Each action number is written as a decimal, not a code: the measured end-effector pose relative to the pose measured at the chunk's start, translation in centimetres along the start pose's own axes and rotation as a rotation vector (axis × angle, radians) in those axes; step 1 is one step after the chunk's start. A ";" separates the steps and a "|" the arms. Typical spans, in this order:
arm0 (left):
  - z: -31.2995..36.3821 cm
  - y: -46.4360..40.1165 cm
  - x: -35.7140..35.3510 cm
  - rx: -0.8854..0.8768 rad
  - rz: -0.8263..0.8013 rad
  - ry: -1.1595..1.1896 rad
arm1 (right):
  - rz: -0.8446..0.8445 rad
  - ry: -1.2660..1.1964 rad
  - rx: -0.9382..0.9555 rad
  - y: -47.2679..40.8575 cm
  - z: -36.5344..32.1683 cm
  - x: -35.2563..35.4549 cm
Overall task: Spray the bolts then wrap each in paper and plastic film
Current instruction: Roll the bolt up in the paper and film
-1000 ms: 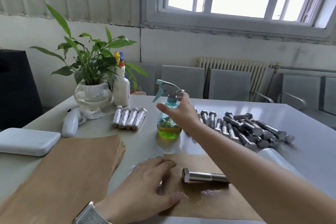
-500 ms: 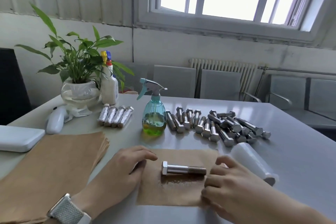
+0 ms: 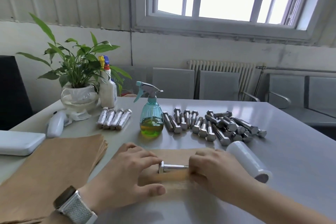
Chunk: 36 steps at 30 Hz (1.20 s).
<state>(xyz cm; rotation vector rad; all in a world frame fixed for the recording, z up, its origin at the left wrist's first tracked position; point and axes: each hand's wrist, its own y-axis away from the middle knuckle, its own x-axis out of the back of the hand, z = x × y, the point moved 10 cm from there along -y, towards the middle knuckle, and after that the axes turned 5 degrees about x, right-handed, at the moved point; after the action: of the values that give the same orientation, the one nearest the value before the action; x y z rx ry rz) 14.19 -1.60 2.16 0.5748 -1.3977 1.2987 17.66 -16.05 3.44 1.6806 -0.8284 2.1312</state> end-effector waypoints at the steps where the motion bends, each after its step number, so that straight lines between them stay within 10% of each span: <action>1: 0.0 -0.3 -0.1 0.000 -0.013 -0.024 | -0.005 -0.048 -0.051 -0.4 0.9 -0.1; 11: 0.2 -4.0 -0.2 0.107 0.040 -0.181 | -0.053 -0.195 -0.229 -2.7 3.9 -1.9; 22: 0.0 -4.3 -0.7 0.321 0.120 -0.212 | 0.340 -0.001 -0.125 0.2 1.5 0.7; 28: -0.8 -5.0 -0.9 0.470 0.045 -0.128 | 0.117 -0.213 -0.182 0.0 3.2 -2.2; 36: 4.1 -5.1 0.0 0.044 0.140 -0.287 | -0.043 -0.443 -0.199 -1.4 4.3 -3.9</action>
<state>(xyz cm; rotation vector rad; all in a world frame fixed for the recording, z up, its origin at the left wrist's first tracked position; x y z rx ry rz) 17.09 -6.79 4.86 0.7252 -1.6729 1.4014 22.85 -17.07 0.71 2.0664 -1.0702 1.6038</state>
